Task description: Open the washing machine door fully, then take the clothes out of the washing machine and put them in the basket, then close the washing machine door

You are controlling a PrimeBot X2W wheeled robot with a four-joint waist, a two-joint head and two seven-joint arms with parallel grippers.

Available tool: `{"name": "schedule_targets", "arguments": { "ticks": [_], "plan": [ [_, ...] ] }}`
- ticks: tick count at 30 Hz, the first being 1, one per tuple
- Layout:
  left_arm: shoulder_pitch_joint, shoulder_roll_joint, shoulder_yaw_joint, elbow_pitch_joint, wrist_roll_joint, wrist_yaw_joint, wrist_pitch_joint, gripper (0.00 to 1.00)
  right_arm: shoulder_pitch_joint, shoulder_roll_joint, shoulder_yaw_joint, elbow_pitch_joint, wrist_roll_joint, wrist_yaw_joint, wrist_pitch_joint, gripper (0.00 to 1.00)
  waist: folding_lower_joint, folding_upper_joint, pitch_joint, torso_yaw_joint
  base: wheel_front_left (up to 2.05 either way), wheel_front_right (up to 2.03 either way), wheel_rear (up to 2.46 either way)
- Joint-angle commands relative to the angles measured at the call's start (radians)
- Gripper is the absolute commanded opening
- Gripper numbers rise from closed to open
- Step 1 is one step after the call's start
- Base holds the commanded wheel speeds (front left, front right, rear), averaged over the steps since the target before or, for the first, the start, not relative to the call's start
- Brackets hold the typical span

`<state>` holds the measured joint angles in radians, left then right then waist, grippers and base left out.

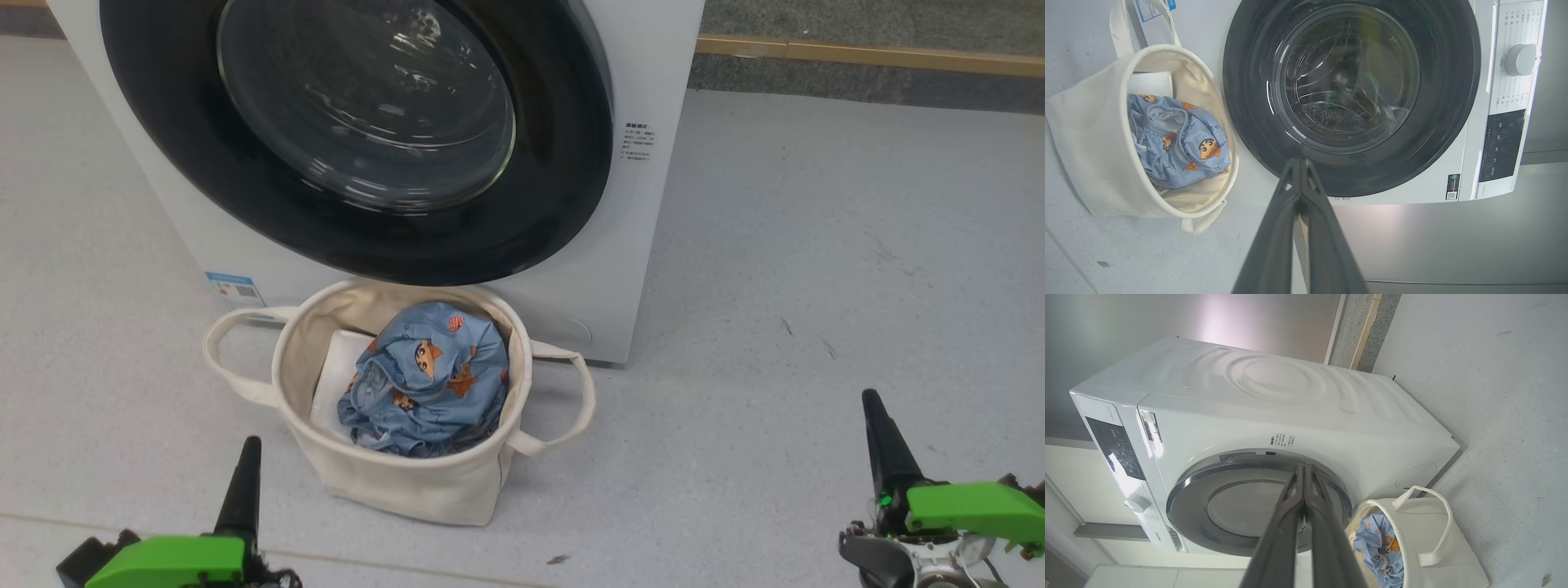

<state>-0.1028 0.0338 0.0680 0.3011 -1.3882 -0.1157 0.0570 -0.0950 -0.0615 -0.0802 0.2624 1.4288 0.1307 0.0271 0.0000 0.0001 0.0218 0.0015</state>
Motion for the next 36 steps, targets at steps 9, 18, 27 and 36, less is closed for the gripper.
{"name": "schedule_targets", "arguments": {
  "ticks": [9, 18, 27, 36],
  "plan": [
    [-0.01, 0.015, 0.039, -0.047, -0.124, -0.012, 0.032, 0.0, -0.012, -0.014, 0.006, -0.025, 0.117, 0.0, 0.034, 0.0, 0.0, -0.0001, -0.01, -0.001, 0.0, 0.0, 0.0],
    [-0.005, 0.016, 0.046, -0.056, -0.22, -0.015, 0.056, 0.0, -0.01, -0.013, -0.001, -0.02, 0.207, 0.0, 0.06, 0.0, 0.0, -0.0001, -0.019, -0.002, 0.0, 0.0, 0.0],
    [-0.005, 0.016, 0.046, -0.056, -0.22, -0.015, 0.056, 0.0, -0.01, -0.01, -0.004, -0.019, 0.204, 0.0, 0.062, 0.0, 0.0, -0.0001, -0.019, -0.002, 0.0, 0.0, 0.0],
    [-0.005, 0.016, 0.046, -0.056, -0.221, -0.015, 0.056, 0.0, -0.011, -0.008, -0.007, -0.019, 0.202, 0.0, 0.065, 0.0, 0.0, -0.0001, -0.019, -0.002, 0.0, 0.0, 0.0]
  ]
}}
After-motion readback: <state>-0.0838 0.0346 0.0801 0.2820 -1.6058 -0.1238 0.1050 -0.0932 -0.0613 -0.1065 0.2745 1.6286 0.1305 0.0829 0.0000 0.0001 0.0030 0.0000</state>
